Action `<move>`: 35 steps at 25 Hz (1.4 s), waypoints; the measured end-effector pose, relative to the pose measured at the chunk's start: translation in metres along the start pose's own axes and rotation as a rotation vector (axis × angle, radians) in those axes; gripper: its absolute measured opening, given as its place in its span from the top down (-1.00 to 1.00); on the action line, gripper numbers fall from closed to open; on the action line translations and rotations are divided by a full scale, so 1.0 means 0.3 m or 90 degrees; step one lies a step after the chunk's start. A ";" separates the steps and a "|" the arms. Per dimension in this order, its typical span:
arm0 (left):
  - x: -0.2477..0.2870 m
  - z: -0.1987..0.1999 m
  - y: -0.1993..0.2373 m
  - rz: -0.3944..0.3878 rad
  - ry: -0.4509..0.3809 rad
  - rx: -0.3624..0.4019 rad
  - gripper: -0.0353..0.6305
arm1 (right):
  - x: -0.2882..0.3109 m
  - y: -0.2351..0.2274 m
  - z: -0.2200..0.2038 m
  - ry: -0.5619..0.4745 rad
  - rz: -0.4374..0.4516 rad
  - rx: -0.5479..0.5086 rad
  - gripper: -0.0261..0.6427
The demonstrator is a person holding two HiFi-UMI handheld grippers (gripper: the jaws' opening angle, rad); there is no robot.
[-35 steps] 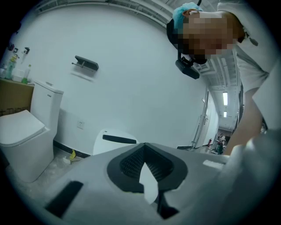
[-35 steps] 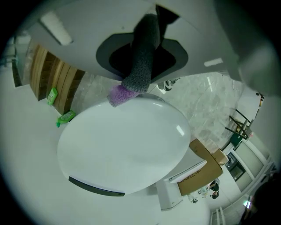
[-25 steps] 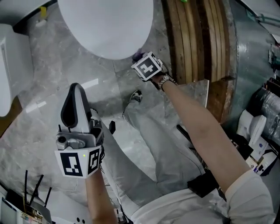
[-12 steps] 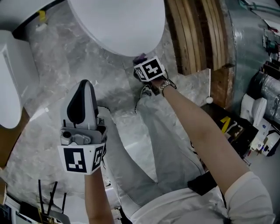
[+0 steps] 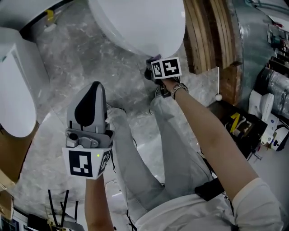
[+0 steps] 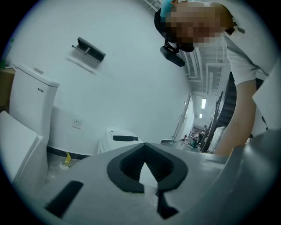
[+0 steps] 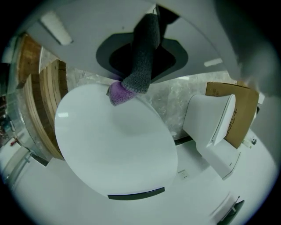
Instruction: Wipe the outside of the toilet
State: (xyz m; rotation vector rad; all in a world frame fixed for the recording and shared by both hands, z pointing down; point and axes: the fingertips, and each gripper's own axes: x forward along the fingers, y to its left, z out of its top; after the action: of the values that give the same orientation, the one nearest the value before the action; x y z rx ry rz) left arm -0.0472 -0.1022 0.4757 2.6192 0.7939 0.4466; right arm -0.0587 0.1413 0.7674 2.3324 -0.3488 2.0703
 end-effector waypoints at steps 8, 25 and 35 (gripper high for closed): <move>-0.091 0.039 0.159 -0.008 0.004 -0.003 0.88 | 0.028 0.244 0.194 -0.027 0.033 0.028 0.64; 0.072 0.216 0.409 -0.003 0.024 0.001 0.88 | 0.078 0.461 0.559 -0.039 0.100 0.214 0.64; 0.284 0.449 0.612 0.029 -0.006 0.033 0.88 | 0.095 0.496 0.687 -0.053 0.081 0.358 0.65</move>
State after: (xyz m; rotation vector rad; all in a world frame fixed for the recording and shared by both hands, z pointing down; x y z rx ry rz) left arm 0.1589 -0.2287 0.4519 2.6895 0.7535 0.4316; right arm 0.1214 -0.0391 0.7471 2.7599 0.1129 2.3819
